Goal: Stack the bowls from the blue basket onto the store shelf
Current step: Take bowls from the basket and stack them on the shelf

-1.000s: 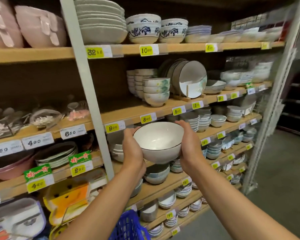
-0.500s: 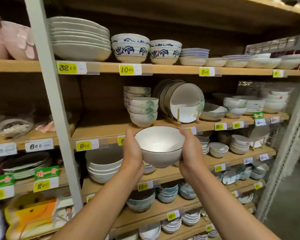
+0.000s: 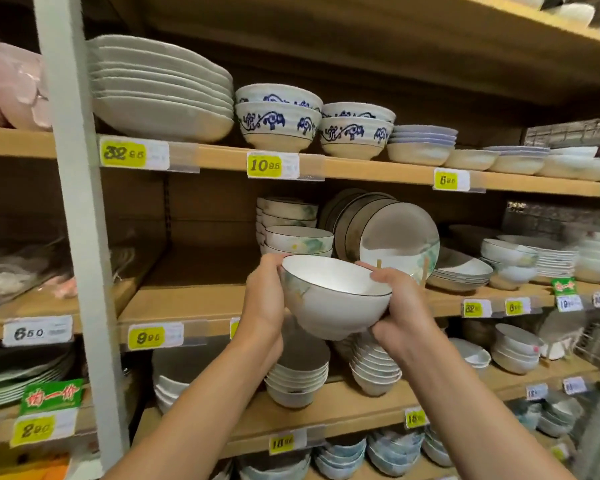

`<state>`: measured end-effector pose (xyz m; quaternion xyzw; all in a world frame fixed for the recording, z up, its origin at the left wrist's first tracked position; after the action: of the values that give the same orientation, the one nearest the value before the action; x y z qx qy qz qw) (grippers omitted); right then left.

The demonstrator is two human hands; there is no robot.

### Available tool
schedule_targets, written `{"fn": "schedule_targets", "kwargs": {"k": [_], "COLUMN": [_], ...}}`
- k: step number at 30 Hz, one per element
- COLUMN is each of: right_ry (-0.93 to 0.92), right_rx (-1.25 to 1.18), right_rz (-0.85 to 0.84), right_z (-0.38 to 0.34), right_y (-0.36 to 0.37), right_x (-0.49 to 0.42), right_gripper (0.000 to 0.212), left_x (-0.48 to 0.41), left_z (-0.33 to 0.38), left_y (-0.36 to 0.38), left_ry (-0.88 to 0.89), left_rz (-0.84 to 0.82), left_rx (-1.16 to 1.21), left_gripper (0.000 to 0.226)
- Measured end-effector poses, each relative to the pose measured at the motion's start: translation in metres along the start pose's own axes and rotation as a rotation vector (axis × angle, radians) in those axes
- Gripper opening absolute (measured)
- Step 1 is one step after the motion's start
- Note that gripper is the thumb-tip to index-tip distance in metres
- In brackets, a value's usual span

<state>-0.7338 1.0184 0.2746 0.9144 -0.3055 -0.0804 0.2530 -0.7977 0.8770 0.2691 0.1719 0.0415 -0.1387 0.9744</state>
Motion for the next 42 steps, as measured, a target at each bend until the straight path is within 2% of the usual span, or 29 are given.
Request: {"fn": "schedule_targets", "kwargs": {"k": [5,9,15,19,24,29,32,35,37,39,42], "right_ry": [0.011,0.043,0.115,0.196,0.257,0.358,0.384,0.257,0.031,-0.148,-0.230], "right_rx": [0.004,-0.014,-0.011,-0.025,-0.007,0.047,0.027,-0.027,-0.076,-0.039,0.108], "right_rz": [-0.060,-0.114,-0.218,-0.354,-0.469,-0.548,-0.548,-0.426,-0.354,-0.383,-0.395], "right_z": [-0.010,-0.009,-0.012,-0.013,-0.020,-0.019,-0.020,-0.021,-0.020,-0.011,0.002], "right_y": [0.012,0.014,0.017,0.021,0.023,0.020,0.023,0.020,0.011,0.001,0.002], "right_x": [-0.041,-0.064,-0.088,-0.098,-0.111,-0.121,-0.124,-0.125,-0.117,-0.098,-0.077], "right_gripper": [0.038,0.040,0.039,0.045,0.039,0.043,0.040,0.035,0.028,0.028,0.073], "left_x": [-0.035,-0.052,-0.064,-0.063,-0.060,-0.064,-0.067,-0.066,-0.064,-0.063,-0.057], "left_z": [0.008,0.005,0.007,0.009,0.011,0.009,0.006,0.005,0.007,0.008,0.001], "left_y": [0.002,0.012,0.018,0.018,0.023,0.025,0.029,0.035,0.040,0.047,0.058], "left_ry": [0.050,0.043,0.027,0.006,0.026,-0.118,-0.137,-0.063,-0.004,0.051,0.090], "left_rz": [-0.076,-0.100,-0.108,-0.079,-0.053,-0.054,0.054,0.121,0.175,0.226,0.263], "left_rx": [-0.007,-0.019,-0.021,-0.073,-0.068,-0.035,0.035,0.111,0.141,0.136,0.115], "left_gripper": [0.035,0.045,0.048,0.042,0.039,0.023,0.026,0.024,0.027,0.030,0.022]}}
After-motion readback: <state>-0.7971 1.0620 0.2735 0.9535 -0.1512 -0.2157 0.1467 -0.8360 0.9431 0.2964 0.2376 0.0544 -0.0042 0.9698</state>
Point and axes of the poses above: each hand's wrist, its own x-axis away from the middle knuckle, its own y-axis out of the palm, z = x × y, the point moved 2 cm from there along -x, towards the middle knuckle, and after that the axes turned 5 degrees about -y, right-handed, at the moved point
